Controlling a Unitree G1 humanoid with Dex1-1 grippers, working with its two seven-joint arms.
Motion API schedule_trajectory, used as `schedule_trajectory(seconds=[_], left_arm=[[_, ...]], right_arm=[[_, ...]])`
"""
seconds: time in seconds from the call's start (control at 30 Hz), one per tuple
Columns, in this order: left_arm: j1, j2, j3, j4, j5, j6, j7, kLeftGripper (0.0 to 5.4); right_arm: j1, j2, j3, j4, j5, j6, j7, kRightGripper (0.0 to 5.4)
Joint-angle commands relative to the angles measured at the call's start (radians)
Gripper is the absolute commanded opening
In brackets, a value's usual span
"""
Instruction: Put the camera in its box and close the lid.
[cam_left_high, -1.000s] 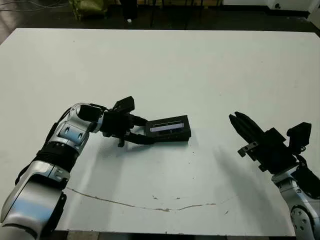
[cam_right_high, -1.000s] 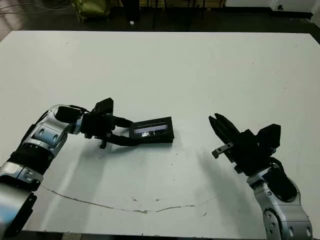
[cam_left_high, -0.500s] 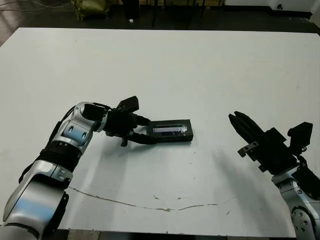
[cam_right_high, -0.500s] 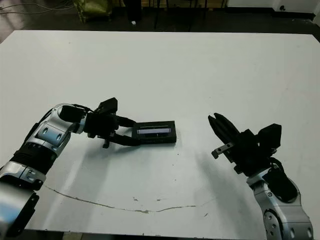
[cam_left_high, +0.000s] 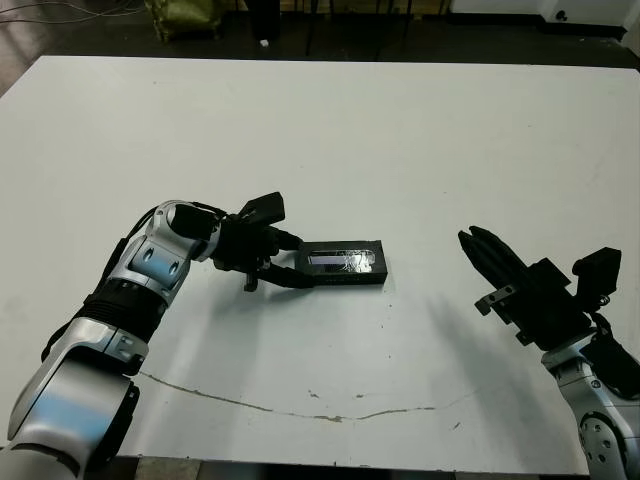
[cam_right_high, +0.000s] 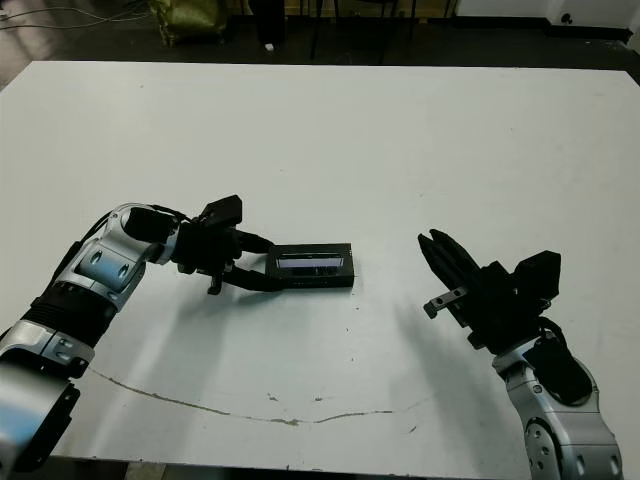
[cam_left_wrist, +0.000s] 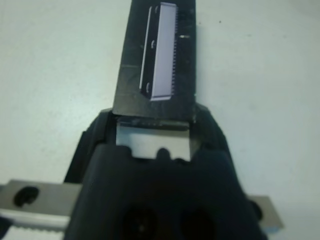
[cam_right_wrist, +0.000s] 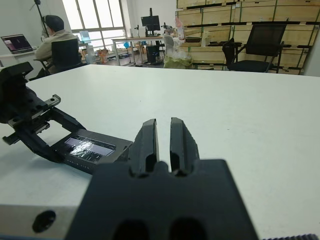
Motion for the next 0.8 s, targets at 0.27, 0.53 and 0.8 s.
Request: schedule_trajectory(seconds=[0.27, 0.53, 0.8], left_arm=[[-0.035, -0.023, -0.053, 0.066, 0.017, -0.091, -0.031, 4.72], [-0.031, -0.001, -0.061, 0.096, 0.023, -0.135, -0.057, 5.38], [-0.017, 0.024, -0.024, 0.137, -0.005, -0.235, -0.067, 5.38]], right_arm=[[0.018, -0.007, -0.003, -0.018, 0.006, 0.015, 0.001, 0.00], [0.013, -0.001, -0.008, -0.007, 0.023, 0.022, 0.002, 0.00], [0.012, -0.002, -0.003, -0.002, 0.014, 0.019, 0.004, 0.00]])
